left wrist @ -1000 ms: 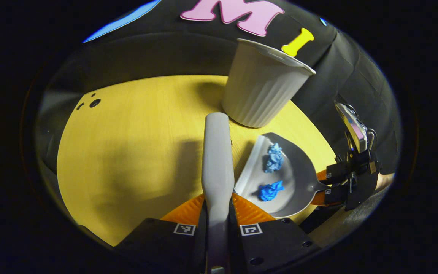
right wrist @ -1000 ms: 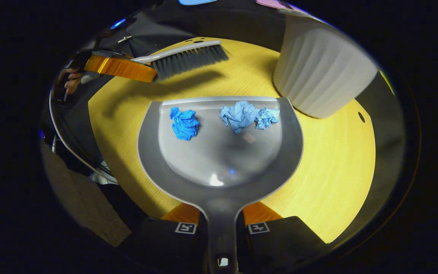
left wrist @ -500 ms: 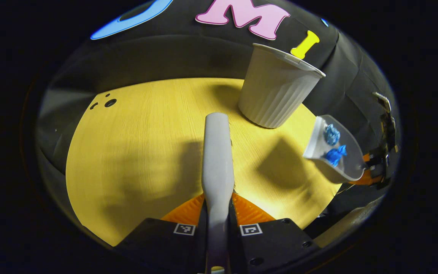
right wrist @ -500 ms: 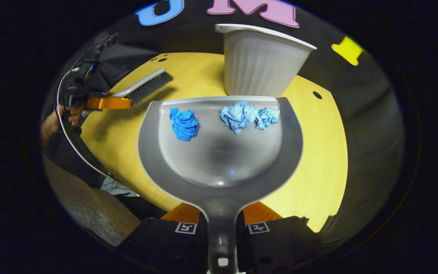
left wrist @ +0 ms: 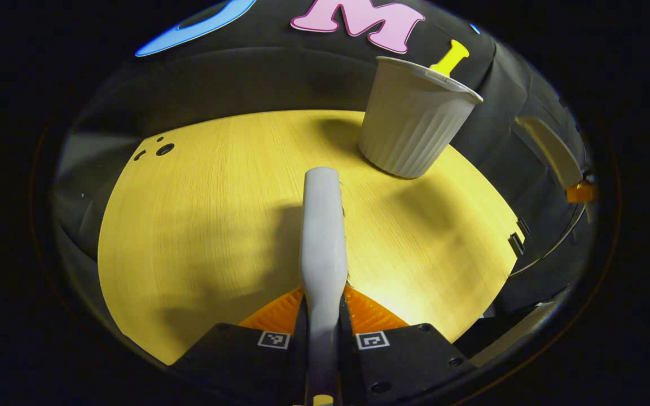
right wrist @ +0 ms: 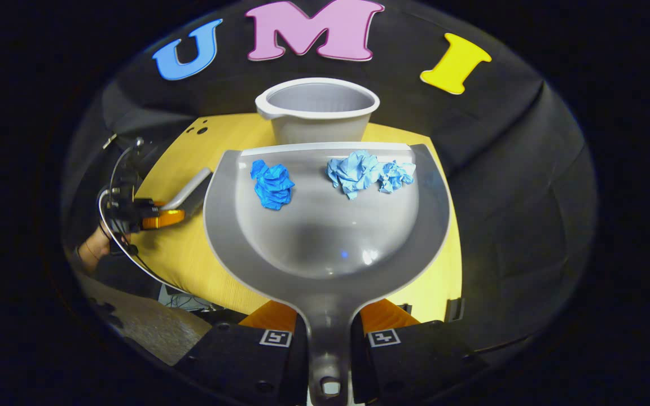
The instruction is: Pick up the small broom and dustpan from the desktop, sweep the trash into the dustpan with the broom, and then empty the trash into the garbage bin.
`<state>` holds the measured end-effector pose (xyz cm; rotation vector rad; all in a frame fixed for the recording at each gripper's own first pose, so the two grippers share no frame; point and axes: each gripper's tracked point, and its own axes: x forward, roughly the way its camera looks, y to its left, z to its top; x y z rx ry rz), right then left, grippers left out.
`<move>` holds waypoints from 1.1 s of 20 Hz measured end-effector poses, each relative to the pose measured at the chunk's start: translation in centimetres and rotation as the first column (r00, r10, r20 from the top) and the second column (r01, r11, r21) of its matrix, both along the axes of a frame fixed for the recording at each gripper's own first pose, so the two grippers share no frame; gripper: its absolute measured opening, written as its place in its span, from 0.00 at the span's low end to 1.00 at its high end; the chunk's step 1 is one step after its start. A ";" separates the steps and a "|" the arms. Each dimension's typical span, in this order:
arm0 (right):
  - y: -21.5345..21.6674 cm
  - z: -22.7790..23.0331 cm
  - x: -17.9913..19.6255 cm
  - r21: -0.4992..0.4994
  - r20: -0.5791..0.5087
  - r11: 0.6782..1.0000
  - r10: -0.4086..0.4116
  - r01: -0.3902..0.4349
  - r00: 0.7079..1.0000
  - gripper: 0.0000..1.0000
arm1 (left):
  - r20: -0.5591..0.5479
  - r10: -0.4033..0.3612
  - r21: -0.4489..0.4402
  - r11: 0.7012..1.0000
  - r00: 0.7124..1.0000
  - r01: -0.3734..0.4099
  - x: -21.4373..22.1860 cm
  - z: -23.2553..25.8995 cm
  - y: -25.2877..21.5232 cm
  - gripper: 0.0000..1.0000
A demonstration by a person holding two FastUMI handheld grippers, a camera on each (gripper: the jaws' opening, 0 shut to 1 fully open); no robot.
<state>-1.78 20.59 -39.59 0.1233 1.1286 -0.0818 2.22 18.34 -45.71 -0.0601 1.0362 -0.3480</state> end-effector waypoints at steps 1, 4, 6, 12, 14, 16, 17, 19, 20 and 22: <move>0.0 -0.1 0.5 0.004 0.001 1.000 -0.017 0.017 1.000 0.34 | -0.006 0.003 -0.004 1.000 1.000 -0.003 -0.2 -0.3 0.1 0.28; -0.5 0.2 2.2 -0.015 -0.014 1.000 -0.023 0.023 1.000 0.34 | -0.018 0.007 -0.003 1.000 1.000 -0.007 -0.4 -1.0 0.6 0.28; -0.7 -0.2 2.7 -0.065 -0.034 0.998 -0.001 -0.001 0.999 0.34 | -0.026 0.023 -0.007 1.000 0.999 -0.023 -0.5 -1.4 1.1 0.28; -0.9 -1.0 3.2 -0.142 -0.119 0.985 0.085 -0.101 0.989 0.34 | -0.025 0.021 -0.007 1.000 0.999 -0.021 -0.8 -1.8 1.1 0.28; -0.6 -1.2 3.4 -0.171 -0.156 0.975 0.113 -0.140 0.981 0.34 | -0.024 0.022 -0.009 1.000 0.999 -0.022 -0.7 -1.8 1.0 0.31; -0.9 -1.4 3.4 -0.198 -0.187 0.963 0.149 -0.185 0.971 0.34 | -0.024 0.020 -0.009 1.000 1.000 -0.020 -0.7 -1.8 1.0 0.28; -1.2 -1.2 3.7 -0.212 -0.204 0.954 0.170 -0.213 0.964 0.34 | -0.025 0.017 -0.012 1.000 1.000 -0.017 -0.7 -1.9 0.8 0.28; -2.1 -0.8 3.8 -0.242 -0.244 0.931 0.213 -0.273 0.946 0.34 | -0.029 0.010 -0.012 1.000 1.000 -0.010 -0.7 -2.0 0.7 0.28; -2.7 -0.5 3.7 -0.259 -0.273 0.916 0.235 -0.306 0.933 0.34 | -0.030 0.009 -0.012 1.000 1.000 -0.010 -0.5 -1.9 0.7 0.28; -3.7 0.2 3.7 -0.267 -0.322 0.890 0.278 -0.368 0.905 0.34 | -0.031 0.009 -0.015 1.000 0.999 -0.009 -0.5 -2.0 0.8 0.31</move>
